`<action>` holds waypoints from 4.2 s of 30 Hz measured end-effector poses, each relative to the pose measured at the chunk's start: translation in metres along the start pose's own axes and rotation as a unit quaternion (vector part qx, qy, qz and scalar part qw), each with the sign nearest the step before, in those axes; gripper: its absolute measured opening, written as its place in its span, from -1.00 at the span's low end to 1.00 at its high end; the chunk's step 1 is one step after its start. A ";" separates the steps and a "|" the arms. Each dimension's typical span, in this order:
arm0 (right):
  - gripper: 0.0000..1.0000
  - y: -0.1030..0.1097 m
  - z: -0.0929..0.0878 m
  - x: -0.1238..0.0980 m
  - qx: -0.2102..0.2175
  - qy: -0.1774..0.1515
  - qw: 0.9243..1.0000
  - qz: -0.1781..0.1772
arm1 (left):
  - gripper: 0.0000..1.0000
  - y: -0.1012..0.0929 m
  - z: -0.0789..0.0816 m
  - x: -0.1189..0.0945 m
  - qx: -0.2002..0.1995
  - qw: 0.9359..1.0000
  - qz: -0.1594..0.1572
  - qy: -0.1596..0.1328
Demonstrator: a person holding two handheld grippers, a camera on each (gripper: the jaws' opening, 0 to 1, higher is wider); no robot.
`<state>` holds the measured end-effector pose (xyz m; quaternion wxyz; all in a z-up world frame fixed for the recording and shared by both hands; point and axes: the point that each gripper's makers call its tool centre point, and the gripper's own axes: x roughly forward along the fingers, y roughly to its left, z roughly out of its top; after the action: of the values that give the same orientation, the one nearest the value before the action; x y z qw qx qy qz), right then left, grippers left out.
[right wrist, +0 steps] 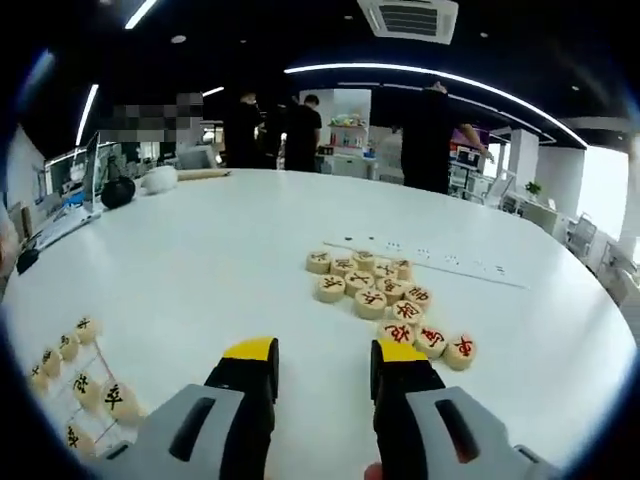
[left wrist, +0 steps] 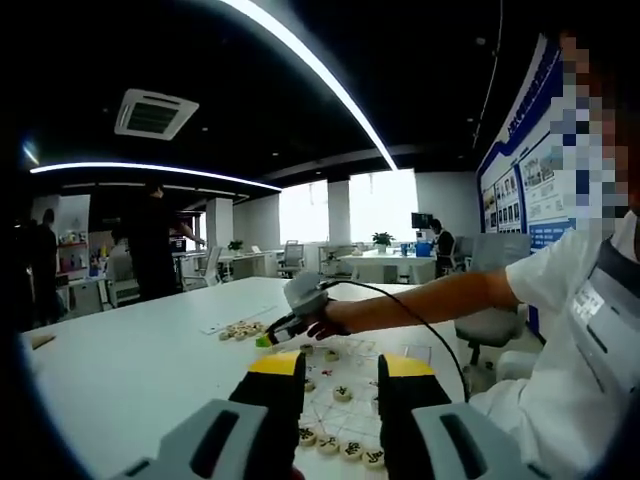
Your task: Pick up the chess pieces one by one and place each piece onto its starting position on the chessboard, setting the pieces on their correct points until all the chess pieces are arranged in the starting layout
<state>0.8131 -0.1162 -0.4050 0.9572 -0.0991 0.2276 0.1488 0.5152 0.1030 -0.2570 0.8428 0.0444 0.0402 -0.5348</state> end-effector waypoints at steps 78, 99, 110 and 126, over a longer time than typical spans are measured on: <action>-0.61 0.086 -0.094 -0.204 -0.018 0.001 0.981 0.194 | -0.42 -0.003 -0.030 -0.024 0.034 0.998 -0.044 0.038; -0.21 0.066 -0.045 -0.211 0.011 -0.053 0.985 0.165 | -0.39 -0.002 -0.026 -0.025 0.043 0.998 -0.041 0.029; -0.25 0.035 -0.026 -0.180 0.015 -0.038 0.991 0.129 | -0.40 -0.002 -0.025 -0.025 0.042 0.998 -0.042 0.027; -0.28 0.027 0.009 -0.069 0.043 -0.032 0.993 0.109 | -0.42 0.003 -0.032 -0.025 0.034 0.998 -0.033 0.037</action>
<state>0.7495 -0.1051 -0.3681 0.9455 -0.0274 0.2124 0.2455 0.5069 0.1302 -0.2858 0.8207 0.0910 0.0545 -0.5615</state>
